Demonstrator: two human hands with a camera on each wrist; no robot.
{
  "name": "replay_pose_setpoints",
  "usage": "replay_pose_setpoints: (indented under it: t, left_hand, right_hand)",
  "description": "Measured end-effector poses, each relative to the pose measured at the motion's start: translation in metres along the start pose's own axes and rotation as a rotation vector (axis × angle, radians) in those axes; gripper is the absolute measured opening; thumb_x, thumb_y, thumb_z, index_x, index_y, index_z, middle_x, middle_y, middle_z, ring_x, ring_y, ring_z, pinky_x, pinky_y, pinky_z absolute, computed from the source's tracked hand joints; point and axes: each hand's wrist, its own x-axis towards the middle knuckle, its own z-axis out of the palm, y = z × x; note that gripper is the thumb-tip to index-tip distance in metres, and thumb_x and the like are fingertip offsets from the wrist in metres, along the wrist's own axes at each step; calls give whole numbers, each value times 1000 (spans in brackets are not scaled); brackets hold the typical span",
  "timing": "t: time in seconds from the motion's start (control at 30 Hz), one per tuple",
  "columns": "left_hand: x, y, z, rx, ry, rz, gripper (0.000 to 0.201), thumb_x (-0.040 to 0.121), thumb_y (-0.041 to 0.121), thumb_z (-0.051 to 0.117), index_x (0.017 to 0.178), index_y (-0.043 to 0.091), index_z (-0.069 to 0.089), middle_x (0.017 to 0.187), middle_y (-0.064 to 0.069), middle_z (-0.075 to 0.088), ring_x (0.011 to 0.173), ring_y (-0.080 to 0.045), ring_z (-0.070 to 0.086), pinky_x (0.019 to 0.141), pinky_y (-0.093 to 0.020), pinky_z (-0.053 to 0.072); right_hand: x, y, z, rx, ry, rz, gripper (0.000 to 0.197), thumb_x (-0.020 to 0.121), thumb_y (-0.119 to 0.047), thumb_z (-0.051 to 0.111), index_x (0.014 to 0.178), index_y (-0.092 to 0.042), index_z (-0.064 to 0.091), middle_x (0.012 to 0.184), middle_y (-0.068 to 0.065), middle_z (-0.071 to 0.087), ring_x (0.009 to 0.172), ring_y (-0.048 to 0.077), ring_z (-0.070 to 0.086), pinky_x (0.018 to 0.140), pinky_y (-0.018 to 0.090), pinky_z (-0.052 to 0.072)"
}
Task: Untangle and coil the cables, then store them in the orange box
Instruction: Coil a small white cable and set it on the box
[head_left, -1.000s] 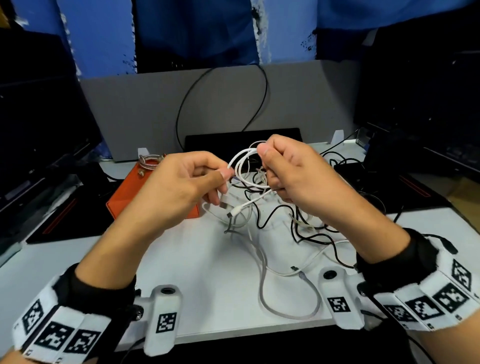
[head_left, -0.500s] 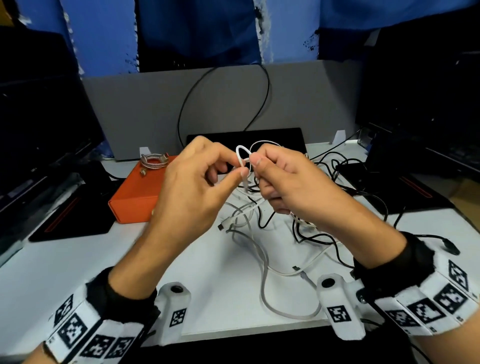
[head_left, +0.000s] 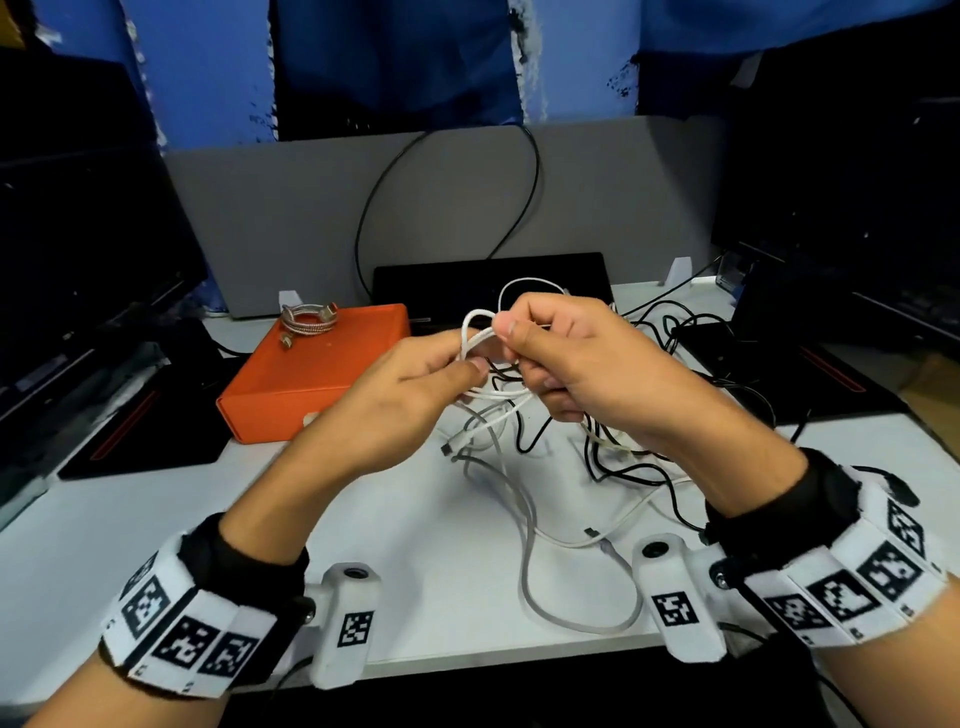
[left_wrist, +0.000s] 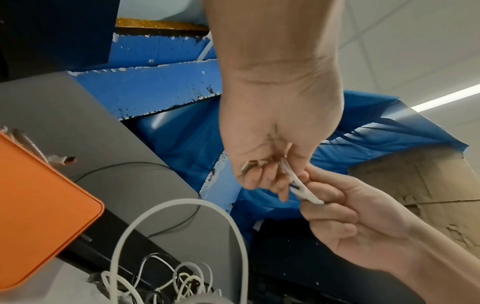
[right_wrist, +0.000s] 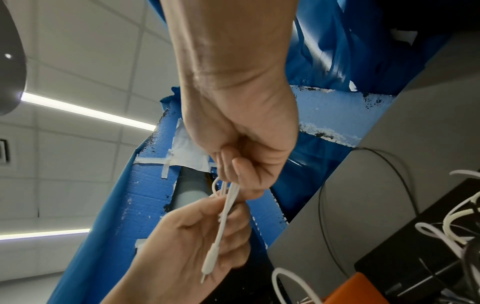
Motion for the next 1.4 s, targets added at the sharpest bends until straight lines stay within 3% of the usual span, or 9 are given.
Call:
replay_pose_setpoints:
  t: [0.13,0.27,0.37,0.57,0.8,0.93,1.1,1.27,1.4]
  left_hand:
    - [1,-6,-10,-144,-86,-129,52,104,55,38,112,14,70,66,-4,35,60,-14,29,55,-28,24]
    - [0,-5,-9,65,-23,0,32,106,48,43,100,28,67,66,-3,60,57,-17,53,55,-33,43]
    - [1,-3,-7,154,24,28,25,105,36,50,94,21,67,70,-4,71,61,-13,66,61,-28,53]
    - [0,0,-11,141,191,6,26,106,29,51,90,17,67,69,-3,72,63,-18,70,69,-49,57]
    - [-1,4,-13,127,239,-34,27,106,31,50,90,19,68,69,-3,71,63,-18,70,64,-60,56]
    - [-2,5,-12,55,227,-41,28,107,30,49,92,15,67,71,-7,70,64,-22,69,65,-63,55]
    - [-1,3,-8,-43,210,-4,28,108,26,49,92,11,66,69,-9,68,60,-24,67,64,-55,54]
    - [-1,4,-8,-33,211,24,26,107,29,51,96,14,68,69,-9,69,61,-25,68,65,-61,56]
    - [-1,7,-2,-43,234,53,23,106,26,52,98,12,69,68,-8,69,59,-22,68,61,-35,56]
  right_hand:
    - [5,7,-4,-55,67,14,30,108,-32,52,89,-9,56,56,-4,39,47,10,24,47,25,18]
    - [6,9,-1,-66,19,17,29,109,-29,50,92,-7,57,52,-9,38,47,9,22,48,26,16]
    - [6,10,-1,-68,5,24,31,108,-32,51,92,-7,60,58,-1,35,48,12,24,47,26,19]
    - [6,6,-10,-71,58,-11,21,105,-30,58,113,-14,68,96,4,65,63,19,60,62,32,50]
    - [10,14,-16,-104,2,48,13,96,-7,70,107,-1,73,73,5,69,59,16,64,61,29,55]
    - [13,12,-24,-55,115,9,7,96,-3,69,99,0,74,81,13,75,71,19,73,69,27,61]
    - [16,13,-15,175,275,-49,9,98,-2,65,96,-5,73,82,12,76,78,20,74,72,23,62]
    - [18,11,-12,463,305,-33,10,100,-7,61,101,-7,70,77,1,74,70,11,72,65,20,59]
    - [16,11,-8,678,190,72,14,101,-6,55,105,-6,68,79,3,74,70,14,74,69,24,62]
